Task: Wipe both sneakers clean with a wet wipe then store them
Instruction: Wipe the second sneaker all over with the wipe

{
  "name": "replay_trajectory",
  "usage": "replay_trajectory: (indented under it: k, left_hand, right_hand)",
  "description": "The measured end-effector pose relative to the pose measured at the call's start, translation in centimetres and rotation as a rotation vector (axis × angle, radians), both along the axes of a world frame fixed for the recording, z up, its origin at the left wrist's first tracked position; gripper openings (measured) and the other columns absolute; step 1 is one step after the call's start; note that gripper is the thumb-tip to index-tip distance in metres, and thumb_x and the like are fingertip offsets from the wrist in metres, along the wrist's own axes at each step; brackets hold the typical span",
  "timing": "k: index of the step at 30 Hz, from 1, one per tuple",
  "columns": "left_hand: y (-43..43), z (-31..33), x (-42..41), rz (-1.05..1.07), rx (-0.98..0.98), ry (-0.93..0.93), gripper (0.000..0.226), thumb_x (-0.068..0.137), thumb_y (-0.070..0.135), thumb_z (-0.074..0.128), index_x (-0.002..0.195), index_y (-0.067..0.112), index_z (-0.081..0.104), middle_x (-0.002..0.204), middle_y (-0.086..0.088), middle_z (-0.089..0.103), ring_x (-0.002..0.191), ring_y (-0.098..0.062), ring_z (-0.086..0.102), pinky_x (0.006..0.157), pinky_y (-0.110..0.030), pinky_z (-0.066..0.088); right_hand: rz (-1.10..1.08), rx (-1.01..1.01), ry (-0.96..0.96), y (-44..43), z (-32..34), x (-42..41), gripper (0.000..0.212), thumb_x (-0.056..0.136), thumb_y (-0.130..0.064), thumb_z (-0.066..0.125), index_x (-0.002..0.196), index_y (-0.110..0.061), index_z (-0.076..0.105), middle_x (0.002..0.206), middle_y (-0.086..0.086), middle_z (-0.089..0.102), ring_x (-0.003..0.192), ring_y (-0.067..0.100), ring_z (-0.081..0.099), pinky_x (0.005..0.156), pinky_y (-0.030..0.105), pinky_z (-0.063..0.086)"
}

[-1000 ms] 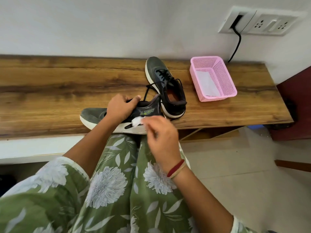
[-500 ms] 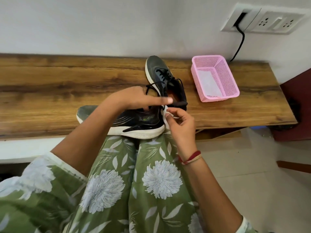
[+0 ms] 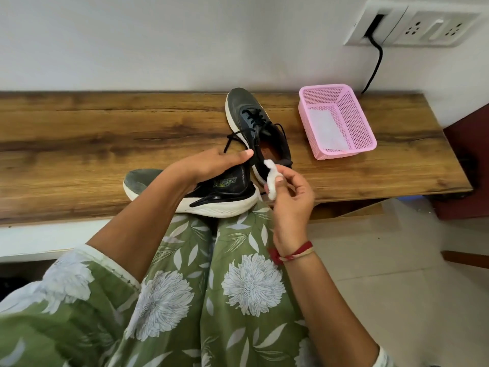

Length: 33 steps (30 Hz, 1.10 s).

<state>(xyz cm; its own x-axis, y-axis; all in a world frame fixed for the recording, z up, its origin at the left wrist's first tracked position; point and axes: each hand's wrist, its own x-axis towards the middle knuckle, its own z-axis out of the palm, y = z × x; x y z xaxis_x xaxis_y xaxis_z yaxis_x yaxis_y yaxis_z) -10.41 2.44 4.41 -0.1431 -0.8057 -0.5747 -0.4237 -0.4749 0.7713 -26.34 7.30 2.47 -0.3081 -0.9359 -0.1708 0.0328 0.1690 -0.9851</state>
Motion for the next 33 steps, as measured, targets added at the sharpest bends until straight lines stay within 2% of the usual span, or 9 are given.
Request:
replay_trajectory:
  k: [3, 8, 10, 13, 17, 23, 26, 30, 33]
  left_hand:
    - [-0.5, -0.1, -0.3, 0.016, 0.026, -0.015, 0.055, 0.081, 0.068, 0.051, 0.104, 0.022, 0.069, 0.1, 0.006, 0.07, 0.092, -0.01, 0.065, 0.083, -0.025, 0.047]
    - [-1.1, 0.4, 0.4, -0.115, 0.043, -0.123, 0.05, 0.093, 0.056, 0.04, 0.111, 0.017, 0.064, 0.103, 0.003, 0.066, 0.089, -0.01, 0.06, 0.08, -0.021, 0.043]
    - [-1.0, 0.3, 0.8, -0.137, 0.039, -0.1, 0.057, 0.089, 0.061, 0.041, 0.113, 0.014, 0.062, 0.109, -0.003, 0.065, 0.096, -0.016, 0.059, 0.09, -0.027, 0.043]
    - [-0.9, -0.1, 1.1, -0.109, 0.059, -0.068, 0.049, 0.089, 0.058, 0.044, 0.102, 0.015, 0.063, 0.108, -0.007, 0.064, 0.095, -0.02, 0.058, 0.089, -0.031, 0.042]
    - [-0.8, -0.6, 0.8, -0.025, 0.089, -0.028, 0.038, 0.096, 0.047, 0.042, 0.099, 0.015, 0.062, 0.094, -0.005, 0.061, 0.08, -0.015, 0.055, 0.072, -0.028, 0.042]
    - [-0.5, -1.4, 0.6, 0.027, 0.08, 0.019, 0.041, 0.095, 0.049, 0.044, 0.103, 0.015, 0.064, 0.1, -0.007, 0.063, 0.089, -0.019, 0.057, 0.087, -0.034, 0.043]
    - [-0.3, -1.3, 0.8, 0.065, 0.072, 0.041, 0.044, 0.084, 0.055, 0.051, 0.091, 0.014, 0.064, 0.093, -0.007, 0.061, 0.087, -0.02, 0.054, 0.086, -0.035, 0.04]
    - [-0.4, -1.5, 1.1, 0.056, 0.101, 0.019, 0.054, 0.09, 0.055, 0.048, 0.114, 0.008, 0.062, 0.104, -0.007, 0.06, 0.098, -0.022, 0.054, 0.096, -0.038, 0.04]
    - [-0.3, -1.7, 0.9, 0.052, 0.101, 0.028, 0.054, 0.089, 0.056, 0.047, 0.113, 0.01, 0.062, 0.107, -0.008, 0.06, 0.101, -0.023, 0.055, 0.096, -0.038, 0.041]
  right_hand:
    - [0.129, -0.01, 0.056, -0.5, 0.1, 0.2, 0.026, 0.089, -0.001, 0.056, 0.09, -0.023, 0.07, 0.099, 0.005, 0.068, 0.095, 0.019, 0.063, 0.09, 0.039, 0.051]
    - [0.132, 0.015, -0.073, -1.7, 0.5, 0.4, 0.022, 0.087, 0.002, 0.058, 0.088, -0.016, 0.071, 0.094, 0.0, 0.07, 0.095, 0.018, 0.065, 0.091, 0.042, 0.052]
    - [0.278, -0.107, 0.088, -1.7, 0.5, 0.9, 0.022, 0.085, 0.004, 0.059, 0.091, -0.013, 0.072, 0.094, 0.002, 0.071, 0.093, 0.014, 0.065, 0.089, 0.034, 0.052]
    - [0.416, -0.342, 0.418, -1.7, 0.7, 1.3, 0.025, 0.083, 0.005, 0.058, 0.096, -0.009, 0.073, 0.096, 0.005, 0.068, 0.09, 0.009, 0.063, 0.083, 0.022, 0.05]
    - [0.462, -0.433, 0.692, 0.3, 0.1, 0.5, 0.018, 0.087, -0.004, 0.06, 0.102, -0.007, 0.07, 0.093, 0.004, 0.064, 0.084, 0.014, 0.061, 0.076, 0.03, 0.052]
    - [0.361, -0.355, 0.607, 0.9, 0.7, 1.0, 0.014, 0.086, -0.006, 0.064, 0.096, -0.01, 0.072, 0.086, 0.0, 0.064, 0.072, 0.001, 0.054, 0.068, 0.019, 0.048]
    - [0.317, -0.352, 0.664, -0.9, 1.4, 2.8, 0.011, 0.086, -0.009, 0.063, 0.093, -0.011, 0.072, 0.084, 0.002, 0.064, 0.076, 0.011, 0.058, 0.07, 0.024, 0.048]
    - [0.331, -0.255, 0.662, 2.1, 0.3, 1.4, 0.012, 0.088, -0.01, 0.061, 0.097, -0.013, 0.07, 0.086, -0.005, 0.06, 0.077, 0.01, 0.058, 0.071, 0.034, 0.053]
    - [0.311, -0.256, 0.6, 2.6, 0.2, 1.1, 0.014, 0.087, -0.008, 0.063, 0.098, -0.013, 0.071, 0.089, -0.003, 0.063, 0.08, 0.007, 0.059, 0.074, 0.032, 0.054]
